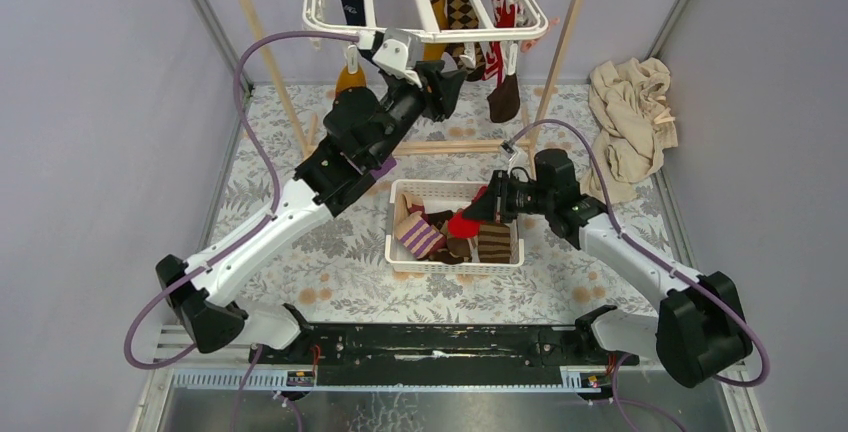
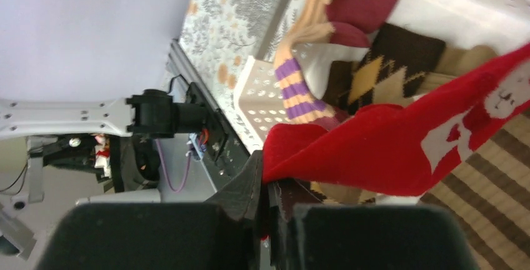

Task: Remove the socks clipped to the hanger
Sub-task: Remove the sock from the hanger, then place the sock in the bin, then remove the sock from the hanger.

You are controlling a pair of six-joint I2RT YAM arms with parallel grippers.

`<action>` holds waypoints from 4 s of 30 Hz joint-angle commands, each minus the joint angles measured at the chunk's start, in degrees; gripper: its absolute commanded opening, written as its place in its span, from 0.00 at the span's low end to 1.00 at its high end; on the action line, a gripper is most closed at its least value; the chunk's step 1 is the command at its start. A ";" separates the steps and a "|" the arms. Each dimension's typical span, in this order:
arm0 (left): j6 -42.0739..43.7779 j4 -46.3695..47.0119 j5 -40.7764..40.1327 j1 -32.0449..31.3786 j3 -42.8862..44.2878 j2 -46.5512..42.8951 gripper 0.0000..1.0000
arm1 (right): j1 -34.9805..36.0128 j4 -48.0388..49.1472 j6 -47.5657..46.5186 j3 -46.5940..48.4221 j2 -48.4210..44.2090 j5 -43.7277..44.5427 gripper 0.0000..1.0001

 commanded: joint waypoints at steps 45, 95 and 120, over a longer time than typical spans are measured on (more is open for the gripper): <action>-18.99 -20.50 2.19 -0.01 -23.37 -33.90 0.99 | -5.96 29.72 -12.79 17.82 14.49 42.41 0.74; -24.14 -22.45 0.71 -7.96 -31.53 -38.22 0.99 | -5.73 22.69 -16.21 6.25 -5.68 46.46 0.00; -25.30 -23.23 -5.18 -14.20 -30.80 -37.52 0.99 | 17.19 6.17 -26.22 9.49 -15.31 54.53 0.00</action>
